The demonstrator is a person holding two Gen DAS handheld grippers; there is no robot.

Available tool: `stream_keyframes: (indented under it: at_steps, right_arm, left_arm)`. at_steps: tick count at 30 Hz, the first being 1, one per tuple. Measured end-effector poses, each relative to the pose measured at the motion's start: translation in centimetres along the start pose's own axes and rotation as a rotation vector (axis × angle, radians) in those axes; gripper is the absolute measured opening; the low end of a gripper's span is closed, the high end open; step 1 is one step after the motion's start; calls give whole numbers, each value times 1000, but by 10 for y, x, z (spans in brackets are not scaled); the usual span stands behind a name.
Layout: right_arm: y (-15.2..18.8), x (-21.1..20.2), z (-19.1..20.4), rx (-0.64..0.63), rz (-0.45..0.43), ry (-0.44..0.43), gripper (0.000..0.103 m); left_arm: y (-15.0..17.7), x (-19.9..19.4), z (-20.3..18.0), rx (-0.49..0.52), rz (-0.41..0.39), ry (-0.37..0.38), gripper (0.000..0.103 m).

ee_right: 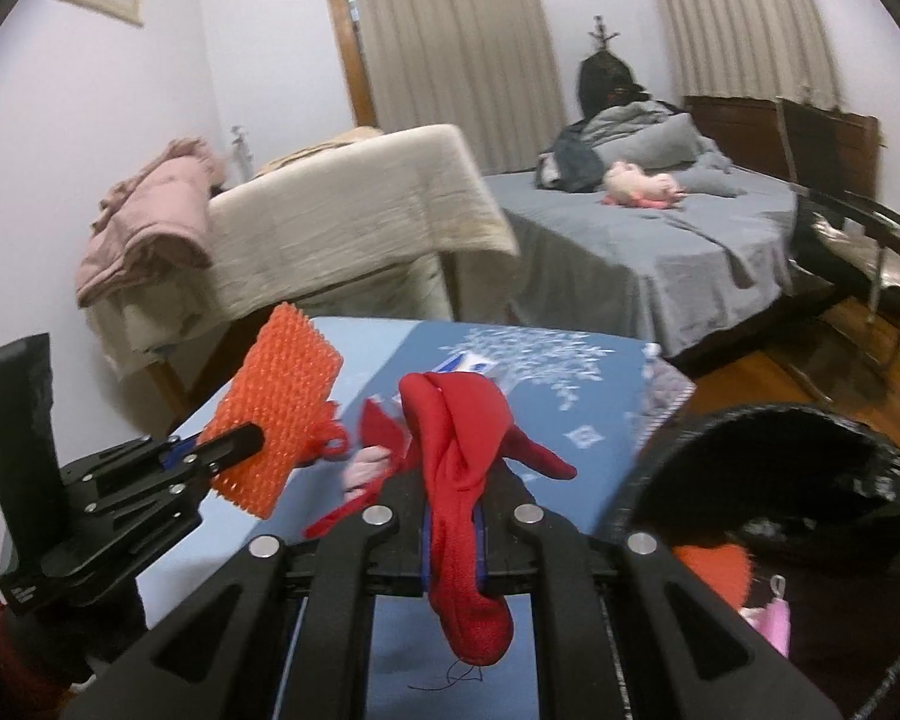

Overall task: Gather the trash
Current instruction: 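Carry orange net and red cloth over the bin and open both tools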

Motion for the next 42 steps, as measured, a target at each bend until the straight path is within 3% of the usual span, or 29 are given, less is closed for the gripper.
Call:
stream_keyframes:
  at_steps: [15,34,37,38,39,42]
  right_arm:
    - [9,-18,-105,98,-11,201,9]
    - [40,-24,-223,208,33,420,10]
    - [46,-23,-237,208,50,450,13]
    - [48,-23,-241,209,58,459,15]
    - [51,-22,-245,213,63,466,21]
    - [54,-24,-252,226,63,482,36]
  left_arm:
    - [-7,55,-108,112,32,208,10]
    - [-10,132,-197,145,80,402,11]
    - [-9,142,-209,136,97,443,20]
    - [-9,145,-211,131,99,450,33]
    - [-9,146,-211,126,100,457,44]
    - [-9,145,-210,123,90,457,52]
Point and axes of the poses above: each gripper's, at about its wrist camera, not at the fingertips, and x roughly the way its jaws point, z to its left, y to its underside, the point moved 7 cm from there along x, roughly the way its jaws point, and after that the axes turned 11 degrees about y, right-handed, at the moved point
